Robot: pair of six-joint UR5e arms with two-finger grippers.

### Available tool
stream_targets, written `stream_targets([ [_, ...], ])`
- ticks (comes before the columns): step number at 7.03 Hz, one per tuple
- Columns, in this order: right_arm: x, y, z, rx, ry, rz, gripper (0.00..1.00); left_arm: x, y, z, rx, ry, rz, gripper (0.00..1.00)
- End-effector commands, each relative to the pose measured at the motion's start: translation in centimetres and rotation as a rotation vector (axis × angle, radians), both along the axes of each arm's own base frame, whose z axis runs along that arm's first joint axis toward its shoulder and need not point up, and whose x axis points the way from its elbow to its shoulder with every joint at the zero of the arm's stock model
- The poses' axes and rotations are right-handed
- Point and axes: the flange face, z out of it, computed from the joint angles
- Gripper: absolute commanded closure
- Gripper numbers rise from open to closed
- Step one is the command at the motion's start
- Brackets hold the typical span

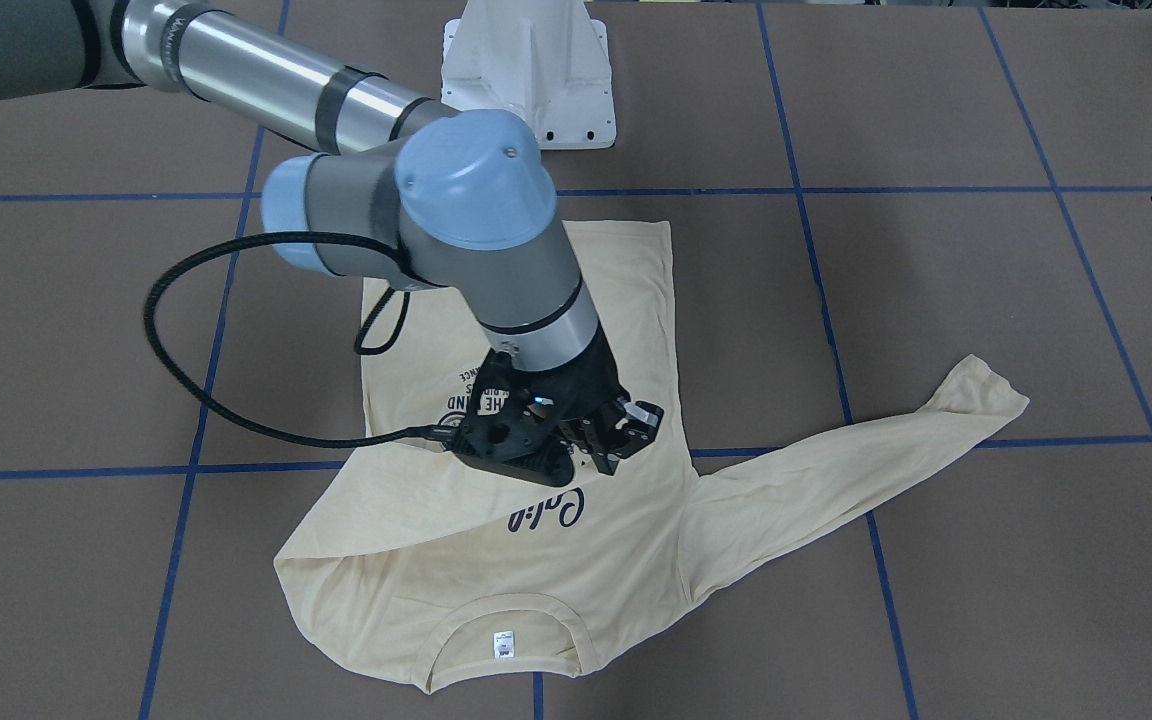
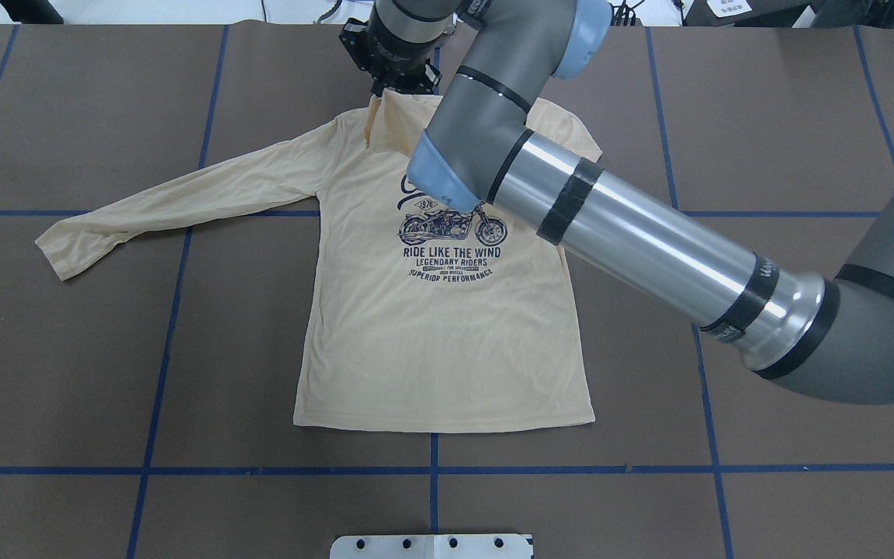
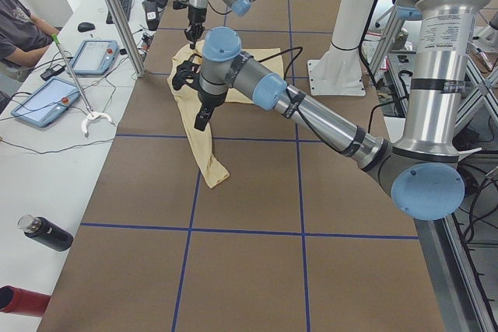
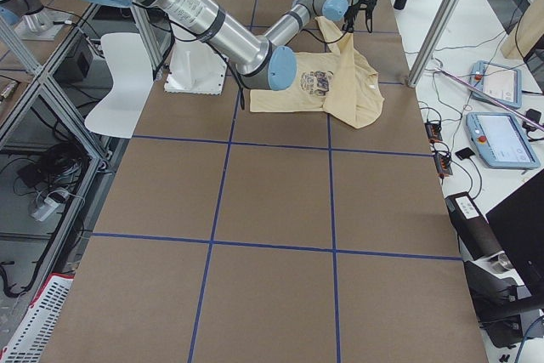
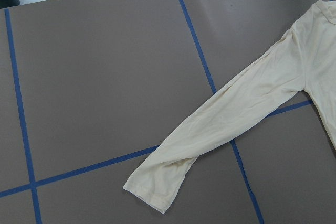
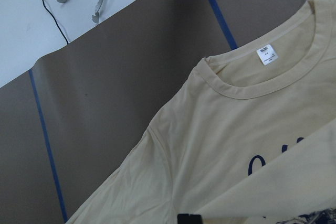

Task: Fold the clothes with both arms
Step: 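Carry the cuff with the right gripper across the shirt toward the collar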

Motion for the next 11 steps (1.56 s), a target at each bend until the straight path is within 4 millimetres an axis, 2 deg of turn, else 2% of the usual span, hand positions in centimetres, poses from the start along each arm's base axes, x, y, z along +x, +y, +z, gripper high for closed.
stream_targets([
  [1, -6.3, 2.0, -2.5, 0.062, 0.021, 0.034, 1.0, 0.1, -0.3, 0.0, 0.003, -0.001, 0.002, 0.0],
  [2, -6.9, 2.2, -2.4, 0.091, -0.011, 0.03, 1.0, 0.1, -0.4, 0.0, 0.007, -0.001, 0.003, 0.0],
  [4, -6.1, 3.6, -4.3, 0.129, -0.076, -0.002, 1.0, 0.1, -0.5, 0.1, 0.015, 0.001, 0.001, 0.0],
  [5, -5.4, 4.8, -1.3, 0.152, -0.072, -0.05, 1.0, 0.1, -0.5, 0.1, 0.017, 0.002, 0.001, 0.0],
  [6, -6.2, 4.1, -1.2, 0.17, -0.046, -0.047, 1.0, 0.1, -0.4, -0.2, 0.02, 0.003, 0.002, 0.0],
  [7, -9.3, 4.5, -2.6, 0.176, -0.017, -0.036, 1.0, 0.1, -0.3, -0.4, 0.02, 0.007, -0.001, 0.0],
  [8, -11.4, 3.9, -3.3, 0.194, -0.004, -0.005, 0.72, 0.1, -0.3, -0.4, 0.023, 0.005, -0.002, 0.0],
  [9, -12.2, 3.2, -5.1, 0.193, 0.006, 0.02, 0.02, 0.1, -0.3, -0.6, 0.023, 0.006, -0.004, 0.0],
  [10, -12.3, 3.0, -5.9, 0.192, 0.006, 0.022, 0.01, 0.1, -0.4, -0.4, 0.02, 0.005, -0.002, 0.0],
  [11, -12.1, 2.9, -6.1, 0.191, 0.003, 0.025, 0.01, 2.5, -0.5, 0.0, -0.031, 0.018, 0.013, 0.0],
])
